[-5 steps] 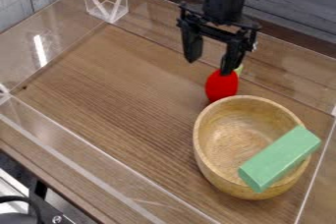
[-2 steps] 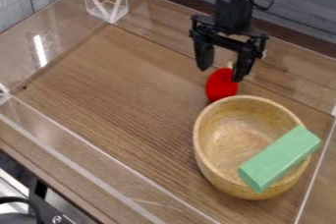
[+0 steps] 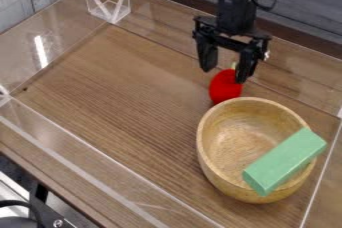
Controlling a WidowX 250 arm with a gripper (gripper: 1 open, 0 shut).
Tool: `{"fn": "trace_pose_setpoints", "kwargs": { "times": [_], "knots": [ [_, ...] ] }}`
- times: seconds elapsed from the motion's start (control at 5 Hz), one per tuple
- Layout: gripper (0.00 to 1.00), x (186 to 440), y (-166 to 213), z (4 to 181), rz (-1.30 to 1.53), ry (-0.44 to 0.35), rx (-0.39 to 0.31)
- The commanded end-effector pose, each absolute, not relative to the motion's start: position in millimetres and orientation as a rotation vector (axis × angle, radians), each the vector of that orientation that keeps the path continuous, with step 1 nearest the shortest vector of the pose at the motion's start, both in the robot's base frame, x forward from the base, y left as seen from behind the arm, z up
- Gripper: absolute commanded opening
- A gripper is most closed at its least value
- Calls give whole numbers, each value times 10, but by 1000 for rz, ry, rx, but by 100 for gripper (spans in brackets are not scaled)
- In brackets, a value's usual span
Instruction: Move the red object to the left side of the table
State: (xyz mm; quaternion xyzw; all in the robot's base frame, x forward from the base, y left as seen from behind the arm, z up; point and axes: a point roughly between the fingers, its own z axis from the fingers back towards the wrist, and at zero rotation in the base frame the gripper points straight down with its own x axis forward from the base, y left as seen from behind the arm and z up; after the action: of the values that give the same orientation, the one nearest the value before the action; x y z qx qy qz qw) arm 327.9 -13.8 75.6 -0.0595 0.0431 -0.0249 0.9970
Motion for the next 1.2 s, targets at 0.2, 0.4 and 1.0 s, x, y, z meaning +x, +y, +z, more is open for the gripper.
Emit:
{"fn": "trace_pose_setpoints", "kwargs": {
  "times": [0.2, 0.4, 1.0],
  "knots": [
    [100, 3226, -245, 1113, -105, 7, -127],
    [100, 3193, -258, 984, -96, 22, -130],
    [100, 3365, -459, 840, -178, -9, -114]
  ]
}}
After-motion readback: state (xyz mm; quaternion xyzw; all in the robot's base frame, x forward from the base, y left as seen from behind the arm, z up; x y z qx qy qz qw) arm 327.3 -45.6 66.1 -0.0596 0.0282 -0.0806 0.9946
